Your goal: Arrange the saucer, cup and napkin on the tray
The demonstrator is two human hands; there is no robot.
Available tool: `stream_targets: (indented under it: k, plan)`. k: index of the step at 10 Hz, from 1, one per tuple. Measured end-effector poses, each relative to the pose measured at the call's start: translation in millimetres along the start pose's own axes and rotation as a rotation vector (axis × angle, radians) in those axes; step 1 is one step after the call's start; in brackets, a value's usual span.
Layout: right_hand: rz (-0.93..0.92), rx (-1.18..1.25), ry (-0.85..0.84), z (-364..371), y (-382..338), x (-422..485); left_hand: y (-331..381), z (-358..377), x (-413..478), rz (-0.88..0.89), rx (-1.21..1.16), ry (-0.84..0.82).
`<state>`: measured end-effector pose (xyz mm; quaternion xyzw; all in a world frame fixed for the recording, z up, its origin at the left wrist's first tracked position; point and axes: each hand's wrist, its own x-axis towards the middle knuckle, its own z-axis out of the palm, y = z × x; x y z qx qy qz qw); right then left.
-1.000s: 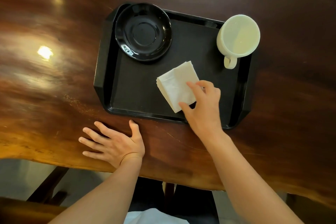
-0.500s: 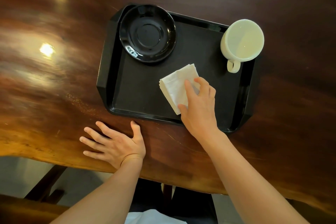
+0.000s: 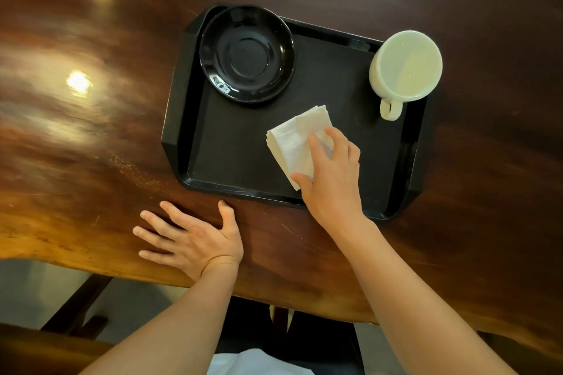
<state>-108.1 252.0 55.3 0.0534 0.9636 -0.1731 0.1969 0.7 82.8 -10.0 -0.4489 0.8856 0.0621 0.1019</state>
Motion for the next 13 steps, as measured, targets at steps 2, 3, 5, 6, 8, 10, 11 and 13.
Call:
stream_targets:
  k: [2, 3, 5, 6, 8, 10, 11, 13]
  plan:
    - [0.043, -0.031, 0.036, 4.4, 2.7, -4.3, -0.2, 0.8, 0.9, -0.001, -0.001, -0.001]
    - [0.047, -0.047, 0.029, 5.2, 2.7, -5.2, -0.3, 0.7, 0.3, 0.004, -0.003, 0.001]
    - [0.036, -0.036, 0.019, 2.1, 4.5, -2.3, 0.8, 0.3, 0.1, -0.005, -0.009, -0.001]
    - [0.034, -0.032, 0.027, 2.6, 4.9, -2.6, 0.9, 0.5, 0.1, -0.005, -0.012, 0.006]
    - [0.030, -0.047, 0.019, 1.8, 5.0, -2.8, 0.0, 1.9, 0.2, -0.007, -0.014, -0.013]
    - [0.007, -0.097, -0.025, -4.8, 1.3, -5.5, 2.4, -3.5, -0.3, -0.004, -0.024, -0.069]
    - [-0.030, -0.096, -0.063, -14.4, -2.4, -14.7, 7.0, -18.4, -1.4, -0.020, -0.005, -0.152]
    - [-0.024, -0.108, -0.130, -39.5, -5.2, -48.9, 10.6, -68.5, 4.2, 0.003, 0.072, -0.361]
